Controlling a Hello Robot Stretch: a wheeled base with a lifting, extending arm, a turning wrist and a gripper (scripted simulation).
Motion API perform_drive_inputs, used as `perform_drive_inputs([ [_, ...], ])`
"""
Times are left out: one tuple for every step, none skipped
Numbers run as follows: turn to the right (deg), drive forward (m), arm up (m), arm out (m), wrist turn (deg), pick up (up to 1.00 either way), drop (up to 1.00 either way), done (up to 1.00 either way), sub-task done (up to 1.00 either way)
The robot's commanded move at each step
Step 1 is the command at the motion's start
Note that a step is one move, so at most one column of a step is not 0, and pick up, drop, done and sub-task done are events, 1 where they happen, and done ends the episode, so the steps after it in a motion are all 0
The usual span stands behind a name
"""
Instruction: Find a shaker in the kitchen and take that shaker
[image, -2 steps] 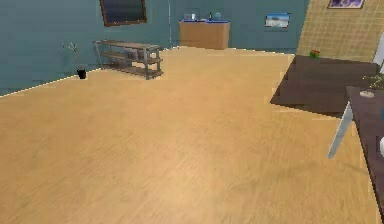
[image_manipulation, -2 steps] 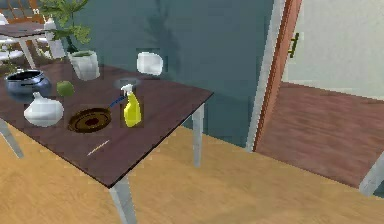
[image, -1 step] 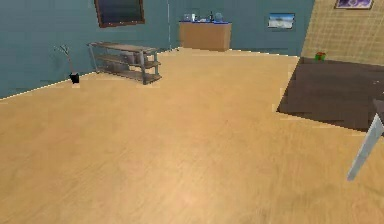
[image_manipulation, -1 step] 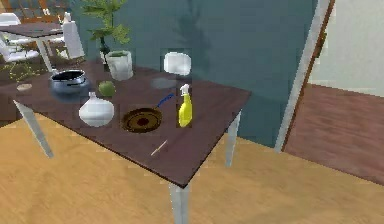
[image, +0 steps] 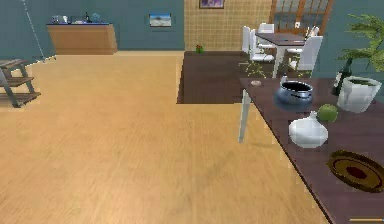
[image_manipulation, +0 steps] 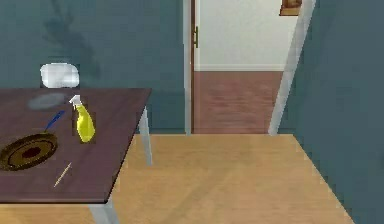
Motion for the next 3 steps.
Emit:
perform_drive_inputs([
  [0.0,1.0,0.0,0.0,0.0,0.0,0.0,0.0,0.0],
  [18.0,0.0,0.0,0.0,0.0,0.0,0.0,0.0,0.0],
  [0.0,0.05,0.0,0.0,0.0,0.0,0.0,0.0,0.0],
])
